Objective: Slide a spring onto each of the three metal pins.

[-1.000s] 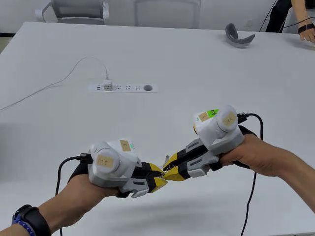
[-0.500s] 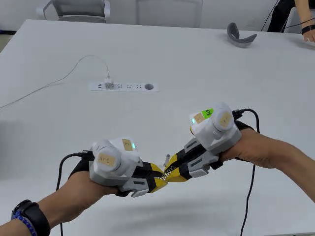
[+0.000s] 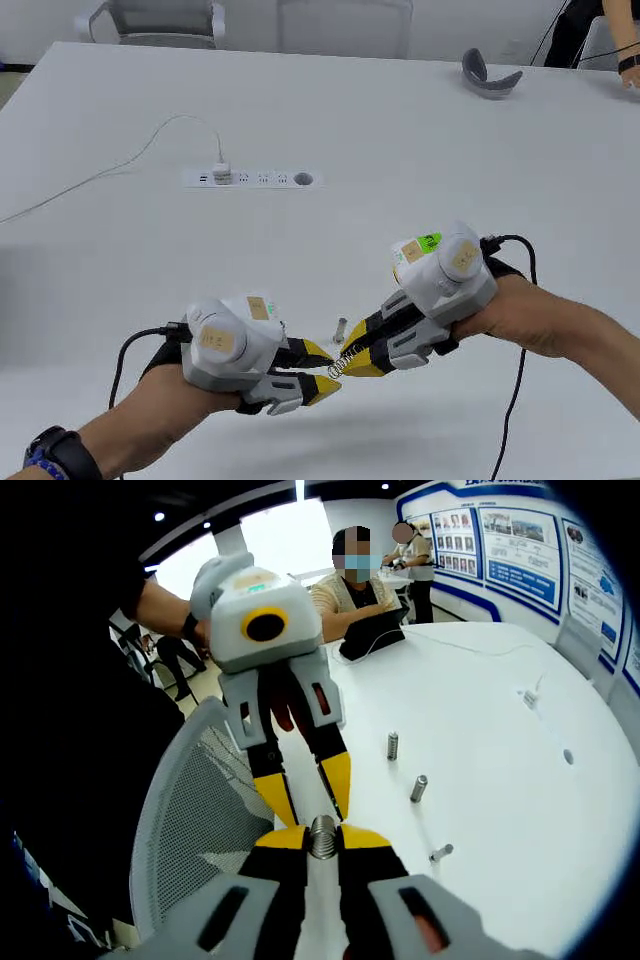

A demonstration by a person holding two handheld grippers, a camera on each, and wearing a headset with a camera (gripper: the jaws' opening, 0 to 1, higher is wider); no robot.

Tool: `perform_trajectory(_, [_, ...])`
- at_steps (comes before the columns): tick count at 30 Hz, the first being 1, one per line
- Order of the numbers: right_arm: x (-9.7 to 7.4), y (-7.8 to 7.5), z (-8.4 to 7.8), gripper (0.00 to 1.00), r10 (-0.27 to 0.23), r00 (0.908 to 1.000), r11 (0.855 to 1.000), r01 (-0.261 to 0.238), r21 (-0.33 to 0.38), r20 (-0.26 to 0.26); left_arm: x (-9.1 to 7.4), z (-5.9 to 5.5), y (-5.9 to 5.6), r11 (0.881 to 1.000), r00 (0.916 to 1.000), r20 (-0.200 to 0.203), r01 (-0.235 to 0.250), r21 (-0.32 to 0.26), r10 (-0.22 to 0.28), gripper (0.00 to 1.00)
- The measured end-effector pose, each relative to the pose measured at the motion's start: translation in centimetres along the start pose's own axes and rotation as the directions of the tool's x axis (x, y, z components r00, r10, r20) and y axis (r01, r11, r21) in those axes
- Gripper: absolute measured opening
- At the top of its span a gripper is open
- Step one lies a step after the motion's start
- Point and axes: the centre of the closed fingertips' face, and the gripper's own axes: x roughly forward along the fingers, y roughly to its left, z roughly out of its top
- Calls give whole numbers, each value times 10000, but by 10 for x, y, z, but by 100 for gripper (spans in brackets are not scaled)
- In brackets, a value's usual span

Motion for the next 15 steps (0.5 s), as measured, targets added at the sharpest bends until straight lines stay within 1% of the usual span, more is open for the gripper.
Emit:
perform_trajectory(5, [-1, 0, -9, 12, -90, 9999, 9998, 91, 158, -79, -3, -12, 2, 9991, 9996, -91, -281, -323, 278, 24])
perform_trajectory(9, [-1, -1, -15, 12, -128, 9999, 9993, 130, 354, -75, -7, -17, 4, 9974, 9988, -79, -482, -527, 479, 26])
perform_trajectory(13, [1, -5, -24, 12, -343, 9990, 9975, 360, 602, -295, -9, -22, 8, 9952, 9976, -108, -690, -698, 684, 26])
perform_trajectory(15, [1, -8, -28, 12, -450, 9984, 9966, 472, 677, -346, -11, -25, 12, 9926, 9959, -120, -905, -811, 898, 26])
